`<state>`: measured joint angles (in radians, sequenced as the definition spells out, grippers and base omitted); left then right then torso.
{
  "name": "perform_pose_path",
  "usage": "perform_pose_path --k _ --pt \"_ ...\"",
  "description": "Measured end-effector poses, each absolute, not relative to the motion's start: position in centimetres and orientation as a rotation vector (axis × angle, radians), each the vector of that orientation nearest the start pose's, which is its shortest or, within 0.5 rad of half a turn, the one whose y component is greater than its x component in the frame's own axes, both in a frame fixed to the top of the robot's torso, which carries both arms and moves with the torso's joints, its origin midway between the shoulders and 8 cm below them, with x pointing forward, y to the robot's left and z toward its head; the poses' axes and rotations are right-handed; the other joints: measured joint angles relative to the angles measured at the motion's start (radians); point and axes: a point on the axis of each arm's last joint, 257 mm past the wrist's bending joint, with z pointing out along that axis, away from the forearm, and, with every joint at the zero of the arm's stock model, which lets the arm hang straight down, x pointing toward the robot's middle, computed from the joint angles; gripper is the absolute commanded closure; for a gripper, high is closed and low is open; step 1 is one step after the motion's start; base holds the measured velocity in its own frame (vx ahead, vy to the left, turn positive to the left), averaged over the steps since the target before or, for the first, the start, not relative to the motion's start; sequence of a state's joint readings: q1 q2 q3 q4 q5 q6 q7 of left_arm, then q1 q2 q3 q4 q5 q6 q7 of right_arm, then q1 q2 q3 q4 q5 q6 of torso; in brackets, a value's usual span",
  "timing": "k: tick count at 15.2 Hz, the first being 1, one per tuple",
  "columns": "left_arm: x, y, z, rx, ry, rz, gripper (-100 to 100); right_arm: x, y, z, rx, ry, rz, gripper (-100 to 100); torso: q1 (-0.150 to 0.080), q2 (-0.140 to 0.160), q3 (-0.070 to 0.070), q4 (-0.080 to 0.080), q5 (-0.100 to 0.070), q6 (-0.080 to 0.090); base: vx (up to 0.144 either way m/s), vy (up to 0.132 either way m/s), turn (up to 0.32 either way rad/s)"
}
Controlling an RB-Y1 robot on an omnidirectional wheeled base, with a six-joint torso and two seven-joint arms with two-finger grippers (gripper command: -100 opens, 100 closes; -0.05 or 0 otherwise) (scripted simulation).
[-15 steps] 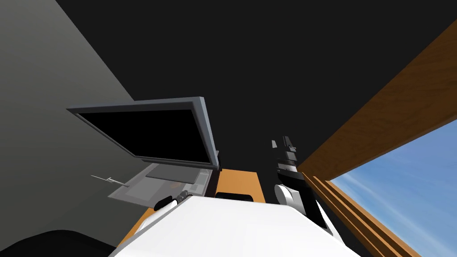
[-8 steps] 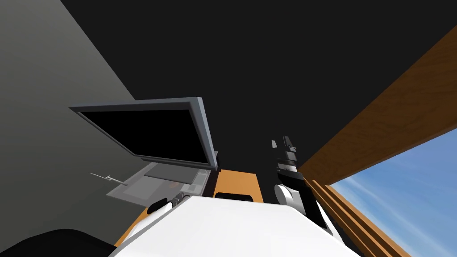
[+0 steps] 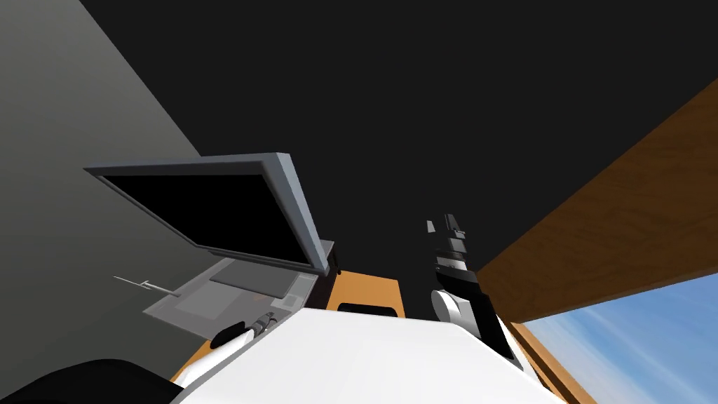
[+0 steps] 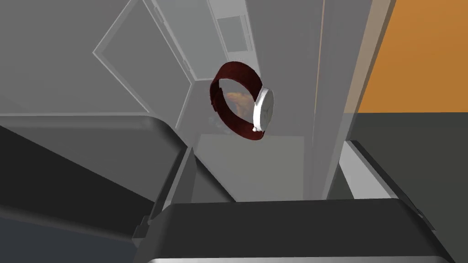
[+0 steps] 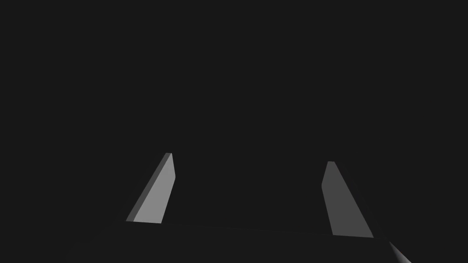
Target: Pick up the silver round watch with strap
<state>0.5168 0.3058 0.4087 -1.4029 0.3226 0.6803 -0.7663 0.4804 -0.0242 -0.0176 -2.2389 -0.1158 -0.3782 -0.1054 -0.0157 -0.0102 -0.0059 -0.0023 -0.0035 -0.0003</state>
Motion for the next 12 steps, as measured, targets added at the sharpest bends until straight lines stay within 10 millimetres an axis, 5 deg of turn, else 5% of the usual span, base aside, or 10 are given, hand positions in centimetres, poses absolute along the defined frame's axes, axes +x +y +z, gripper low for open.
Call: perform_pose_path --k 12 --pt "10.2 56.6 -55.0 -1.77 2.032 0.21 -100 37.0 -29.9 -1.2 0.874 0.623 1.426 0 0.017 0.014 0.008 0.003 0.004 0.0 -0.052 0.021 -0.113"
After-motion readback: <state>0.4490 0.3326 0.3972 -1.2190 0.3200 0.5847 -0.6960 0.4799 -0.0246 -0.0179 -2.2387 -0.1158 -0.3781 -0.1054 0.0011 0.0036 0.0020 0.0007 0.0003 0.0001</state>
